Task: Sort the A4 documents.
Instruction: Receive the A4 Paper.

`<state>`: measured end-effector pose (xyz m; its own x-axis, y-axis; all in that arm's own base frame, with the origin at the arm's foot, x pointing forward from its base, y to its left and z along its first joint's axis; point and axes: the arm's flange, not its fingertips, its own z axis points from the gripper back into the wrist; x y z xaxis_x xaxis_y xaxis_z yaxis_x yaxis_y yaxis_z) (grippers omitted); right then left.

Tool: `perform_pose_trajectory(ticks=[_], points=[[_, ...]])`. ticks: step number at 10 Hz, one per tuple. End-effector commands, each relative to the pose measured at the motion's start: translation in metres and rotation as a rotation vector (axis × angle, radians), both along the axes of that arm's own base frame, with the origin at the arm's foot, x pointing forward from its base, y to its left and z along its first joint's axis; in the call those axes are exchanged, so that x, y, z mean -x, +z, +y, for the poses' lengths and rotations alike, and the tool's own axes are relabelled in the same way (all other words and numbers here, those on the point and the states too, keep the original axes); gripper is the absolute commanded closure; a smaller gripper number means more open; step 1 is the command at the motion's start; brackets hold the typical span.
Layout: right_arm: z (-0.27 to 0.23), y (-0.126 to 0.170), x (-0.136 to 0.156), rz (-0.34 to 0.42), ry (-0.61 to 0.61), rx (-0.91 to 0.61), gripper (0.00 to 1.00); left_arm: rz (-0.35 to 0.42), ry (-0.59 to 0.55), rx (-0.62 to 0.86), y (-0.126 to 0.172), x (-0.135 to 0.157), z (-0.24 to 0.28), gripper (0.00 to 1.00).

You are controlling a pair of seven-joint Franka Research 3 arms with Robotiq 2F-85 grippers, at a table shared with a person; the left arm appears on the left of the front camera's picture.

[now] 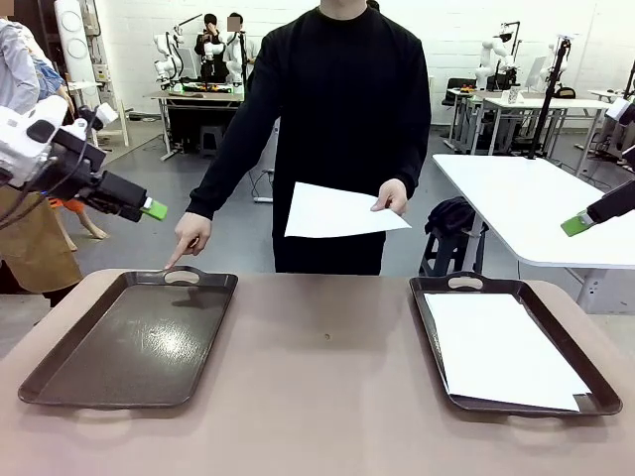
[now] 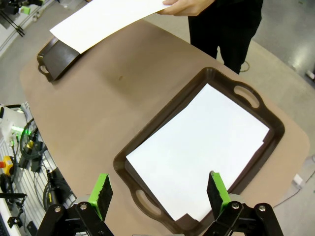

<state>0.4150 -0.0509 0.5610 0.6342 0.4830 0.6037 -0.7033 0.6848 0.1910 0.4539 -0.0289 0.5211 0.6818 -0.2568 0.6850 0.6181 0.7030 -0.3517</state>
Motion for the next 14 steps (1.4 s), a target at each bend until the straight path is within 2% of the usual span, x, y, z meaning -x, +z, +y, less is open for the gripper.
perform_pose_trajectory(ticks=[1,3,5,11,12,14], points=[[0.001,0.000,0.000,0.000,0.005,-0.004,0.00,0.034,-0.028,0.092,-0.006,-0.047,0.001,0.00],[0.001,0.000,0.000,0.000,0.005,-0.004,0.00,0.072,-0.024,0.192,-0.009,-0.078,-0.011,0.00],[0.001,0.000,0.000,0.000,0.005,-0.004,0.00,0.132,-0.023,0.271,-0.018,-0.096,-0.031,0.00],[0.001,0.000,0.000,0.000,0.005,-0.004,0.00,0.373,-0.100,0.464,-0.041,-0.151,-0.100,0.00],[0.001,0.000,0.000,0.000,0.005,-0.004,0.00,0.431,-0.099,0.511,-0.049,-0.162,-0.111,0.00],[0.001,0.000,0.000,0.000,0.005,-0.004,0.00,0.496,-0.117,0.534,-0.062,-0.174,-0.127,0.00]])
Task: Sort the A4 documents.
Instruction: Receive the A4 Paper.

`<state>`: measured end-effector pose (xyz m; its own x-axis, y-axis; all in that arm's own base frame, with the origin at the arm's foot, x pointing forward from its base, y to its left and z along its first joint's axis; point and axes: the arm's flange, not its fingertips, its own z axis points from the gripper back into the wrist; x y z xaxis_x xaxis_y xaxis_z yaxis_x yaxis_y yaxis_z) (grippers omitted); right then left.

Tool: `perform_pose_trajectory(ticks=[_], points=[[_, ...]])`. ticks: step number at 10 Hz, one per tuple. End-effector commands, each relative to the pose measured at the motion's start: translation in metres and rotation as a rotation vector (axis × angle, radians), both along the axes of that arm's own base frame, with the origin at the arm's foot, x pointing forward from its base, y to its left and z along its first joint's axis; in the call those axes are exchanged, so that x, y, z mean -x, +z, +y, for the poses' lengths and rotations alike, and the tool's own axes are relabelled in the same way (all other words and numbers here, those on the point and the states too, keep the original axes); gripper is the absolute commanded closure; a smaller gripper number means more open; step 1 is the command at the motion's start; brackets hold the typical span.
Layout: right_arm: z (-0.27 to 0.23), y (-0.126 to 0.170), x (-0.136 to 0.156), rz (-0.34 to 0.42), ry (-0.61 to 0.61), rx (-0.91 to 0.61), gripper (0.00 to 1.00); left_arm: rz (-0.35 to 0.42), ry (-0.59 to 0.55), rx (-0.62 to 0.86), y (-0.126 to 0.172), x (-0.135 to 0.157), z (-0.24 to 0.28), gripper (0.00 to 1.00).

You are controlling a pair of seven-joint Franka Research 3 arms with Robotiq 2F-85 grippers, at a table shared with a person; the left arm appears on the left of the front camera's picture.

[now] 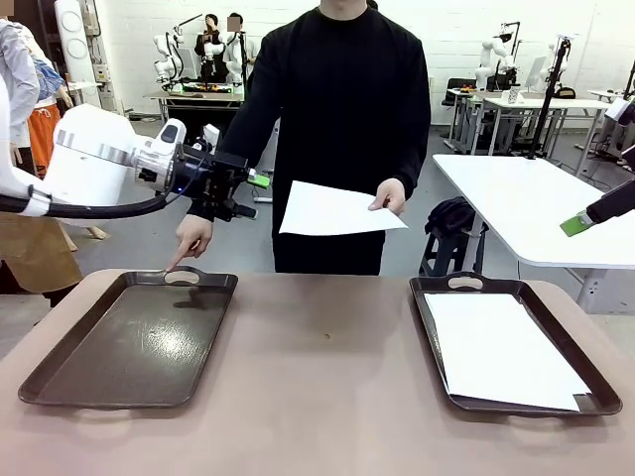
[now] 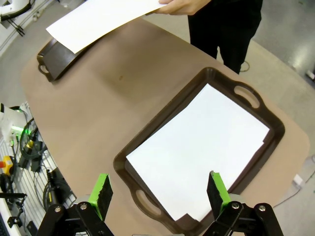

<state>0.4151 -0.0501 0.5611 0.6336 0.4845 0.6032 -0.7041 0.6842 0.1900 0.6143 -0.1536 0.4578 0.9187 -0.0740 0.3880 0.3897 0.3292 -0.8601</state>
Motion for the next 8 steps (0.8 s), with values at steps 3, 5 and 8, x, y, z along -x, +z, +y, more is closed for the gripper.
perform_pose_trajectory(ticks=[3,5,8], points=[[0.000,0.000,0.000,0.000,0.003,-0.005,0.00,0.118,-0.033,0.107,-0.019,-0.027,-0.026,0.00],[0.000,0.000,0.000,0.000,0.003,-0.005,0.00,0.120,-0.078,0.150,-0.021,-0.026,-0.046,0.00],[0.000,0.000,0.000,0.000,0.003,-0.005,0.00,0.161,-0.070,0.181,-0.027,-0.029,-0.060,0.00]])
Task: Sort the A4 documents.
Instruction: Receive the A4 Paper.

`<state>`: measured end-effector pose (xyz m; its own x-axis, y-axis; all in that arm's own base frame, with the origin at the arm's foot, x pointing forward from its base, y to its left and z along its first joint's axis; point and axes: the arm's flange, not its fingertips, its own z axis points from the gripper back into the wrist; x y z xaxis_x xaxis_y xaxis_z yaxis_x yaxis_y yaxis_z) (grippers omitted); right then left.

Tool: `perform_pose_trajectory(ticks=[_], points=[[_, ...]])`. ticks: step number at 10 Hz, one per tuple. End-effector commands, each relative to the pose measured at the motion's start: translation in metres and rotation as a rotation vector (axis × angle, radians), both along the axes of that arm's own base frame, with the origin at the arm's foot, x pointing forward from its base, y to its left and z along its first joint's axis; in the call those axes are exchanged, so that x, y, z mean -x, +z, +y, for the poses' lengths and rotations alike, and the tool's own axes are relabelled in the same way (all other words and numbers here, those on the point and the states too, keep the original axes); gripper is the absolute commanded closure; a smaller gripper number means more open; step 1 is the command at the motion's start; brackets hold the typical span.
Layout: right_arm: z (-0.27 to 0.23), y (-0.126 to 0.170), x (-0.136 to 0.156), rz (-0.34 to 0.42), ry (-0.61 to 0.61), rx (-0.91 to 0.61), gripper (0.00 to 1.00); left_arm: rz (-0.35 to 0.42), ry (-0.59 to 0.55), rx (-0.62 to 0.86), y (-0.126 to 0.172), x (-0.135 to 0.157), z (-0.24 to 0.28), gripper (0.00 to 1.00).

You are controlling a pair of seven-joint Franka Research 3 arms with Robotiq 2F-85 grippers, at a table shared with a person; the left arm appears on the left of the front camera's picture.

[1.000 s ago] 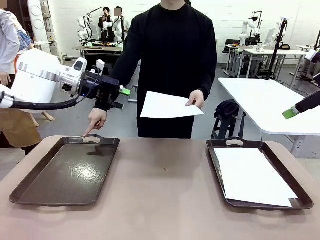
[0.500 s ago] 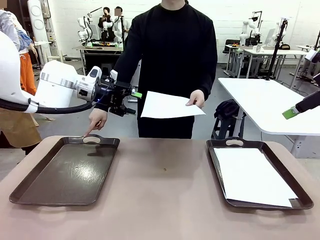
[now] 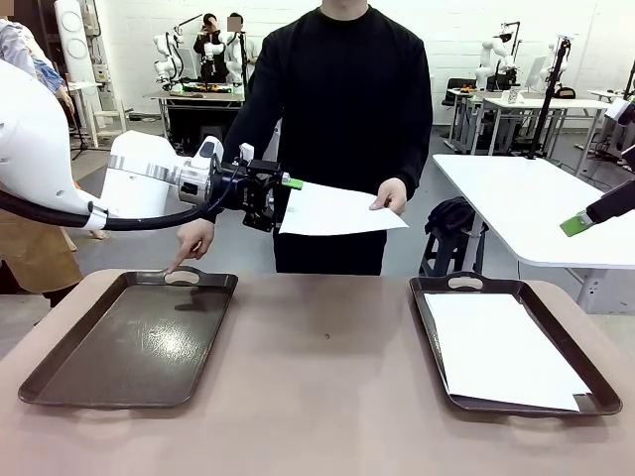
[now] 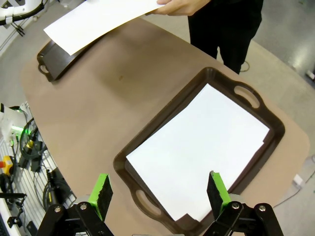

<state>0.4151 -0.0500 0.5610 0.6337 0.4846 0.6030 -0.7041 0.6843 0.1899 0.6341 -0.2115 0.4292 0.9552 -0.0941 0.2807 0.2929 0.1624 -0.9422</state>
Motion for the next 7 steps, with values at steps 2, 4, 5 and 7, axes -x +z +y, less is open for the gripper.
perform_pose_trajectory(ticks=[2,4,5,7], points=[[0.0000,-0.0005,-0.0004,0.000,0.003,-0.005,0.00,0.077,0.012,0.031,-0.0052,-0.0123,-0.0063,0.00],[0.0000,-0.0005,-0.0004,0.000,0.003,-0.005,0.00,0.102,0.011,0.082,-0.0083,-0.0110,-0.0088,0.00],[0.0000,-0.0005,-0.0004,0.000,0.003,-0.005,0.00,0.098,0.014,0.090,-0.0089,-0.0099,-0.0104,0.05],[0.0000,-0.0005,-0.0004,0.000,0.003,-0.005,0.00,0.100,0.016,0.094,-0.0115,-0.0079,-0.0119,0.25]])
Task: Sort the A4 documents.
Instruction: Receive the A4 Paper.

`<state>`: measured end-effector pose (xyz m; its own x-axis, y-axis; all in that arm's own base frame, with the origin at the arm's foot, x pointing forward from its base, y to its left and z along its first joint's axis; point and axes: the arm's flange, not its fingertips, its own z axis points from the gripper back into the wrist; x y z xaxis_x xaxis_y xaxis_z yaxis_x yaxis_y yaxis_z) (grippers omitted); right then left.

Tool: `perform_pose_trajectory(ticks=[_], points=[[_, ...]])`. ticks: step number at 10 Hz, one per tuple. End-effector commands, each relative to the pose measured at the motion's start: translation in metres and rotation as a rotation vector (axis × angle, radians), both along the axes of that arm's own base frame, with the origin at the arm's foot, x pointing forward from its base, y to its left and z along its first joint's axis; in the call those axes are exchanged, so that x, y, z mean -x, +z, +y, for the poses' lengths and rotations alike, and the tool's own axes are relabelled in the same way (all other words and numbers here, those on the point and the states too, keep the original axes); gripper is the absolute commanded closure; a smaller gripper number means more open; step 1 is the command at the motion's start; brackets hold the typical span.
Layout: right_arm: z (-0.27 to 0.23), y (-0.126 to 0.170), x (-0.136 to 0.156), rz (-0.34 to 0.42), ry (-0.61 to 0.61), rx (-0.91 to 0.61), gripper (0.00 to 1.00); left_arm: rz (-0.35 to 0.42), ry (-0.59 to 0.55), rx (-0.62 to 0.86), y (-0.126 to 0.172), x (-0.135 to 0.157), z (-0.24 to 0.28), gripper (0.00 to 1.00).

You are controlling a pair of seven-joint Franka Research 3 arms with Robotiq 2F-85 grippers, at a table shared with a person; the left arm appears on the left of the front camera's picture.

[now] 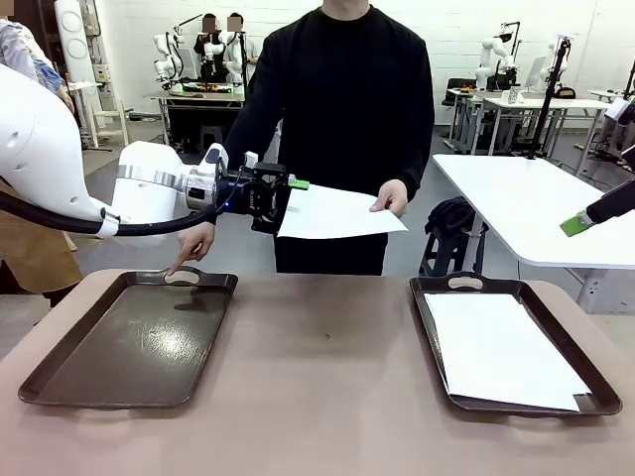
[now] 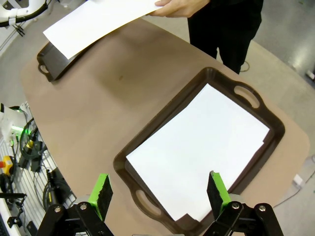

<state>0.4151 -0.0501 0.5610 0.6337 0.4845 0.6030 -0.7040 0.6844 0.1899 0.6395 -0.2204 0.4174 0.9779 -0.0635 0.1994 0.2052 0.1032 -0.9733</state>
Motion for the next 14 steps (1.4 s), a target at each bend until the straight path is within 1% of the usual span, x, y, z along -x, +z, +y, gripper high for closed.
perform_pose_trajectory(ticks=[1,2,3,4,5,6,7,13,14], points=[[0.0000,-0.0004,-0.0004,0.000,0.004,-0.005,0.00,0.012,0.004,0.027,-0.0001,-0.0021,-0.0036,0.40],[0.0000,-0.0004,-0.0004,0.000,0.004,-0.005,0.00,0.008,0.003,0.021,-0.0014,-0.0031,-0.0019,0.45],[0.0000,-0.0004,-0.0004,0.000,0.004,-0.005,0.00,0.010,0.008,0.019,-0.0025,-0.0033,0.0001,0.60],[0.0000,-0.0004,-0.0004,0.000,0.004,-0.005,0.00,0.011,0.007,0.021,-0.0022,-0.0027,-0.0001,0.65],[0.0000,-0.0004,-0.0004,0.000,0.004,-0.005,0.00,0.012,0.012,0.021,-0.0024,-0.0022,0.0003,0.80],[0.0000,-0.0004,-0.0004,0.000,0.004,-0.005,0.00,0.014,0.014,0.022,-0.0032,-0.0016,0.0007,0.85],[0.0000,-0.0004,-0.0004,0.000,0.004,-0.005,0.00,0.014,0.013,0.022,-0.0037,-0.0014,0.0011,1.00],[0.0000,-0.0004,-0.0004,0.000,0.004,-0.005,0.00,0.012,0.016,0.018,-0.0041,0.0002,0.0046,1.00],[0.0000,-0.0004,-0.0004,0.000,0.004,-0.005,0.00,0.033,0.002,0.015,-0.0056,-0.0009,0.0043,1.00]])
